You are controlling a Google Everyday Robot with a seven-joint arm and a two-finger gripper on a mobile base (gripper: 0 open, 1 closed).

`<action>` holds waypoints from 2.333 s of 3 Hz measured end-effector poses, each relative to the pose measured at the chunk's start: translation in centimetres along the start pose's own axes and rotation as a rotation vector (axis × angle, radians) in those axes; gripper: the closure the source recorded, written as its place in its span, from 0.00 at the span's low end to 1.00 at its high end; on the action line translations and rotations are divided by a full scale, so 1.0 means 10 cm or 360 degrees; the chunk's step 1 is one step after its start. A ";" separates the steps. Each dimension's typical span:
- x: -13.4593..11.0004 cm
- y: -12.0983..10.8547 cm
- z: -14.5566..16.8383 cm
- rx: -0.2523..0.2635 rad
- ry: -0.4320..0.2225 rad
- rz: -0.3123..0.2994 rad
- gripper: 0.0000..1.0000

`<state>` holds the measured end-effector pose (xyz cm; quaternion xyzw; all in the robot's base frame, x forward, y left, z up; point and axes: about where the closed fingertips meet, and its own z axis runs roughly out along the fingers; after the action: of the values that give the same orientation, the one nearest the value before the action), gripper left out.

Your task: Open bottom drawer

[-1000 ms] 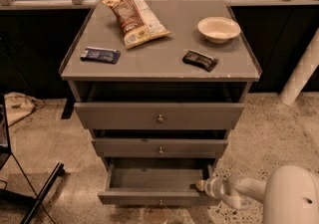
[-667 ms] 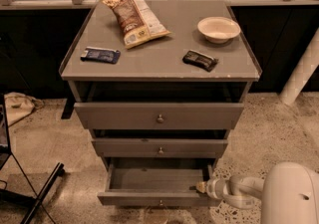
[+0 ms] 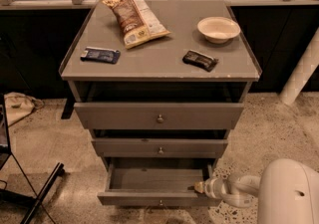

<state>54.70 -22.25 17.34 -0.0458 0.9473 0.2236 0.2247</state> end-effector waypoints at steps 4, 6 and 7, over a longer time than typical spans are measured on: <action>0.36 0.16 0.03 -0.0106 0.0121 -0.0090 1.00; 0.65 0.21 0.03 -0.0189 0.0131 -0.0054 1.00; 0.66 0.18 -0.07 -0.0244 0.0001 -0.0028 1.00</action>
Offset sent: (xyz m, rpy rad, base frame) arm -0.0889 0.0316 -0.0446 0.0782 0.1106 0.2101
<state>48.20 -20.86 15.74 -0.0711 0.9270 0.2935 0.2224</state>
